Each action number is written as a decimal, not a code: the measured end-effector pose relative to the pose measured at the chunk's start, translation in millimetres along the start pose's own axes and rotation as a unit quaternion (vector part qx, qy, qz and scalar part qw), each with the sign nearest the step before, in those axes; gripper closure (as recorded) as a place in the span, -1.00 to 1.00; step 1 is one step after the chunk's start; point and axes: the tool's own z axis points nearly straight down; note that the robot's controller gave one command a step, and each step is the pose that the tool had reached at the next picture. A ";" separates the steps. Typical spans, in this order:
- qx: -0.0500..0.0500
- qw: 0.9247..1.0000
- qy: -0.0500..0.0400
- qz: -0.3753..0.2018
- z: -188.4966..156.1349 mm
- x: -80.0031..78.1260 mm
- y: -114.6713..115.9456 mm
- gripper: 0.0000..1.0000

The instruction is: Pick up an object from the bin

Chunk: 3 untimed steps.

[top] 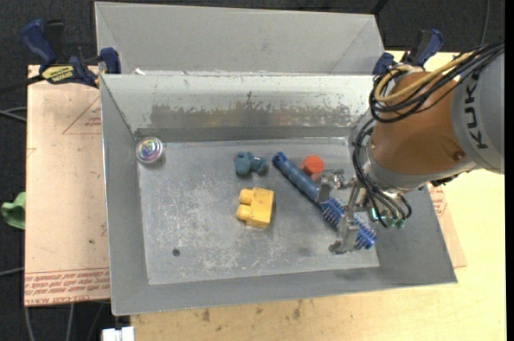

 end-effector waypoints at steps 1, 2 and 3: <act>0.001 1.000 -0.008 -0.010 75.2 -33.5 -36.4 -1.00; -0.002 1.000 -0.008 -0.012 71.8 -33.2 -31.5 1.00; 0.003 1.000 -0.010 -0.010 -17.8 -59.5 -85.4 1.00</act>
Offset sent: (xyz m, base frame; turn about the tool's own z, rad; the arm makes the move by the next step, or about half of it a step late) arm 0.0297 -0.0350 -0.0741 -0.0253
